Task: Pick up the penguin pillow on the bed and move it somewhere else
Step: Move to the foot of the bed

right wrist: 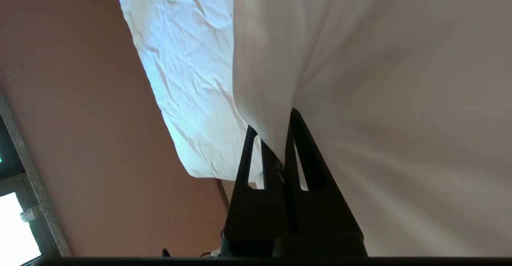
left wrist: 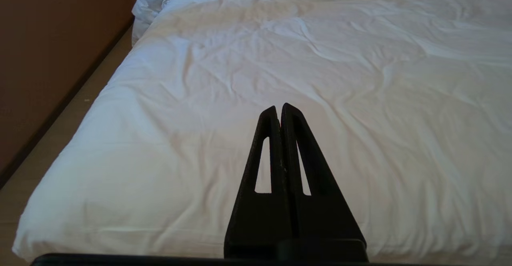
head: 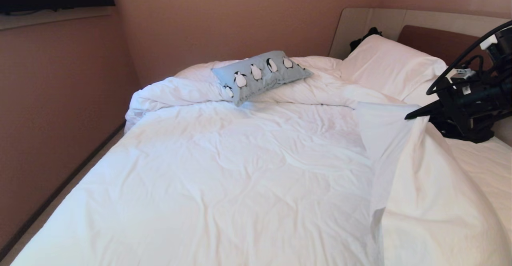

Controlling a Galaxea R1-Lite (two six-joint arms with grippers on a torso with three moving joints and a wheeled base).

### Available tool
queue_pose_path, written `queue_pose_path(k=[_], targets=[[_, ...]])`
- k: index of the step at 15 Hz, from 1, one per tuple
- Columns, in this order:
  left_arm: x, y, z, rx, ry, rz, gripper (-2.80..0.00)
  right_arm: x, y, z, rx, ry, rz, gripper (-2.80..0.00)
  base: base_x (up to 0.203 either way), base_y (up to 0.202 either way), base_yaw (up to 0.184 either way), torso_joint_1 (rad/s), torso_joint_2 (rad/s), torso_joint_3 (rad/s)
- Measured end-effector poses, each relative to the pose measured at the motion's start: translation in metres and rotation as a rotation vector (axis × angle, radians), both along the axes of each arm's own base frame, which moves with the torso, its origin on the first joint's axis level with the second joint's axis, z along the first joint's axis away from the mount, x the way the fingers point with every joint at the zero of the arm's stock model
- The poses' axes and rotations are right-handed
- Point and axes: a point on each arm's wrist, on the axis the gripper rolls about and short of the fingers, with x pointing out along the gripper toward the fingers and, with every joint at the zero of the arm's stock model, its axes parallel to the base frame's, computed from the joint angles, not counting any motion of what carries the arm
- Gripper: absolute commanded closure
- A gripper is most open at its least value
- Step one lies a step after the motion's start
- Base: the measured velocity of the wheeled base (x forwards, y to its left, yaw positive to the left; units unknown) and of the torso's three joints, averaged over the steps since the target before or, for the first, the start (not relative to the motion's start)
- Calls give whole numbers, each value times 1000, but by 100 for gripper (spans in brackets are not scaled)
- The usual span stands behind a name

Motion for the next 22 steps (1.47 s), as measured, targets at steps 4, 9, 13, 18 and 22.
queue_pose_path(k=[4, 9, 13, 18, 22], targets=[[0, 0, 0, 0, 0, -1, 0, 0, 0, 0, 0, -1, 0, 0, 0, 192, -1, 2, 2, 5], [0, 0, 0, 0, 0, -1, 0, -1, 0, 1, 0, -1, 0, 0, 0, 193, 1, 1, 2, 0], [0, 0, 0, 0, 0, 0, 0, -1, 0, 1, 0, 0, 0, 0, 0, 194, -1, 3, 0, 3], [0, 0, 0, 0, 0, 0, 0, -1, 0, 1, 0, -2, 0, 0, 0, 193, -2, 4, 2, 3], [0, 0, 0, 0, 0, 0, 0, -1, 0, 1, 0, -3, -1, 0, 0, 192, -1, 3, 2, 0]])
